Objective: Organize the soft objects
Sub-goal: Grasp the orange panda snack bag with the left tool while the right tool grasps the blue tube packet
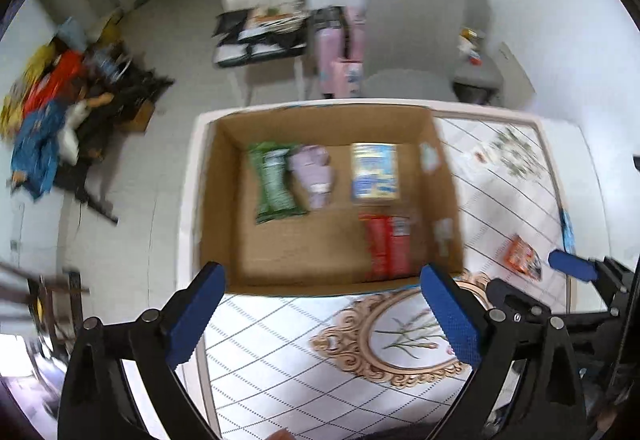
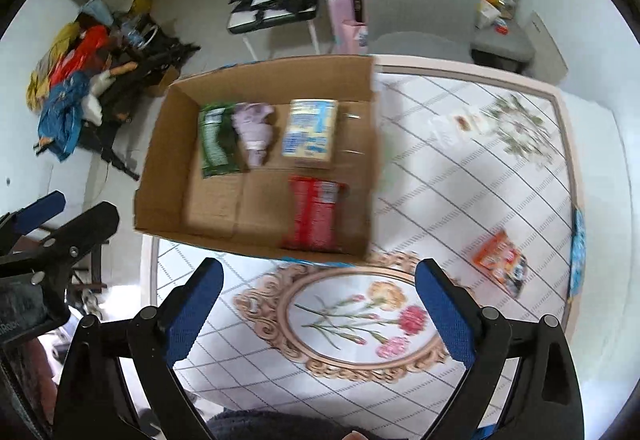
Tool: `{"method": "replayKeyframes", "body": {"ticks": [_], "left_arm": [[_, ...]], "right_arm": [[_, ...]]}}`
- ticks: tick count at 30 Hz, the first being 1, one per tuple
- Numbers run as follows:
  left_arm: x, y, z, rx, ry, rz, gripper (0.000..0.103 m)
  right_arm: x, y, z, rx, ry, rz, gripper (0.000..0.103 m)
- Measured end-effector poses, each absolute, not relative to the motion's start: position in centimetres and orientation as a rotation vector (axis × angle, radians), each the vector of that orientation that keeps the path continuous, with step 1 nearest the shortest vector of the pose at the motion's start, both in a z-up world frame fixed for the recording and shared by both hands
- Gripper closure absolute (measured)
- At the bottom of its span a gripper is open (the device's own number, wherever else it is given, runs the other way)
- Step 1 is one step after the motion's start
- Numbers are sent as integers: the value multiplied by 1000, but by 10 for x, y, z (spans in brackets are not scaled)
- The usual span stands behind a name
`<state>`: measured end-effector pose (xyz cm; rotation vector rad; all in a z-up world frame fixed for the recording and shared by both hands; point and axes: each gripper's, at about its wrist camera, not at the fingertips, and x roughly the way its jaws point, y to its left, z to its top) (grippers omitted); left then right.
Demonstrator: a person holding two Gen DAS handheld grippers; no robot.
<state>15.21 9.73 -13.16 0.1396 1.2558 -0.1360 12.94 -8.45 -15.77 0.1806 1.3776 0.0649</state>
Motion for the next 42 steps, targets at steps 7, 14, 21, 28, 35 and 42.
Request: {"method": "replayKeyframes", "body": {"ticks": [7,14,21,28,35,42], "left_arm": [[150,-30,-164,169,1361,-328,3],[159,-155,-262,96,1615,-476,3],[164,-218,-364,25,1873,-424,4],[167,-236,-409,-34,1968,-347,5],[164,-257,-408,108,1895,-363,56],[159,-261,-398,144,1855,-365,68]], "right_arm": [[92,-237,-172,254,1395,-187,5],[66,-384,-214,353,1444,-369,5],[75,-469,-281,424,1490,-393,5],[110,-503,-346,430,1570,-389,5],[131,-513,-389,418,1660,-392,6],[130,-513,-414,419,1734,-405,60]]}}
